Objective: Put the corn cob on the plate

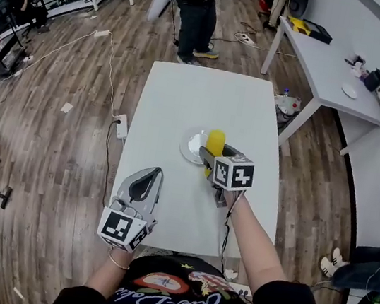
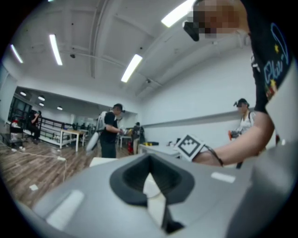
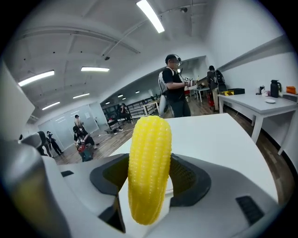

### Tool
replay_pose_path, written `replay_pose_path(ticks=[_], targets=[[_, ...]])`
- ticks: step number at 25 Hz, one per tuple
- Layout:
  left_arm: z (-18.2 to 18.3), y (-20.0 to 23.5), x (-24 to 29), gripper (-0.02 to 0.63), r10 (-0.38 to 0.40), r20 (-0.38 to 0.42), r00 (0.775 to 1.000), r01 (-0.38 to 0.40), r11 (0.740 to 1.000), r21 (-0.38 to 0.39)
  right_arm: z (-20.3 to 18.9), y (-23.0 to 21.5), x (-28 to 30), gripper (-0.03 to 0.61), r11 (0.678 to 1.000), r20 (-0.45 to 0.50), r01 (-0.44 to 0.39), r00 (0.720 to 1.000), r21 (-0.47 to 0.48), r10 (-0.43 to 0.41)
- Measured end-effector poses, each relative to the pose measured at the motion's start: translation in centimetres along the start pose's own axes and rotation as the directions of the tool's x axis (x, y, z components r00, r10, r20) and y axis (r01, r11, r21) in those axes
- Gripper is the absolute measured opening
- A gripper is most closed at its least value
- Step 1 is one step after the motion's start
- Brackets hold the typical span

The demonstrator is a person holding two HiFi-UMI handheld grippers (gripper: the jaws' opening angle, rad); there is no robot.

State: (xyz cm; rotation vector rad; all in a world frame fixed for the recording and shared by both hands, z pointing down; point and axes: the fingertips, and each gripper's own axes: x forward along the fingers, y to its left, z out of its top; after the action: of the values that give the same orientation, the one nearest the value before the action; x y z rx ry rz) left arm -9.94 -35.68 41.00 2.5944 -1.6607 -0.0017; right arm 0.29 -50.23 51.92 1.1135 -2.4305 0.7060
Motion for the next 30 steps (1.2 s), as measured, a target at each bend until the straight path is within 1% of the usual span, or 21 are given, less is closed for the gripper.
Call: replay_pose_path(ticks=[3,5,8,12,18,21,27,30], targets=[[-0.4,1.4,0.3,-0.009,-0.002,-0.015,1.0,0.002,1.0,-0.007,-0.5,-0.4,2.7,0.272,0.999,-0.079,-0.038,0.996,0.027,0.041],[-0.9,2.2,0.4,-0.009,-0.001,-0.032,0.999,0.001,1.0,-0.019,-0.8,-0.6,4.4,0.272,0.998,-0.141,-0.057,0.988,0.01,0.058],[-1.7,3.2,0.8,-0.009,0.018,-0.052,0.998,-0.02,0.999,-0.041,-1.0,-1.4,6.8,0.272,0.998,-0.22,-0.062,0.974,-0.021,0.056],[-2.2,4.5,1.0,-0.009,0.045,-0.064,0.997,-0.049,0.997,-0.057,-1.4,-1.7,9.7,0.272,0.996,-0.319,-0.084,0.945,-0.023,0.073],[-2.9,5.8,0.7,-0.009,0.054,-0.078,0.995,-0.06,0.996,-0.068,-2.6,-1.4,12.3,0.272,0.988,-0.439,-0.097,0.898,-0.119,0.035],[-3.1,6.8,0.6,-0.009,0.075,-0.081,0.994,-0.081,0.994,-0.079,-3.4,-1.1,13.4,0.272,0.981,-0.471,-0.107,0.882,-0.159,0.02],[-3.3,8.0,0.2,-0.009,0.09,-0.081,0.993,-0.097,0.992,-0.085,-3.3,-0.3,14.2,0.272,0.961,-0.443,-0.115,0.896,-0.25,-0.008],[-3.4,8.1,0.1,-0.009,0.087,-0.087,0.992,-0.094,0.992,-0.084,-3.9,0.0,14.2,0.272,0.955,-0.44,-0.127,0.898,-0.269,-0.005]])
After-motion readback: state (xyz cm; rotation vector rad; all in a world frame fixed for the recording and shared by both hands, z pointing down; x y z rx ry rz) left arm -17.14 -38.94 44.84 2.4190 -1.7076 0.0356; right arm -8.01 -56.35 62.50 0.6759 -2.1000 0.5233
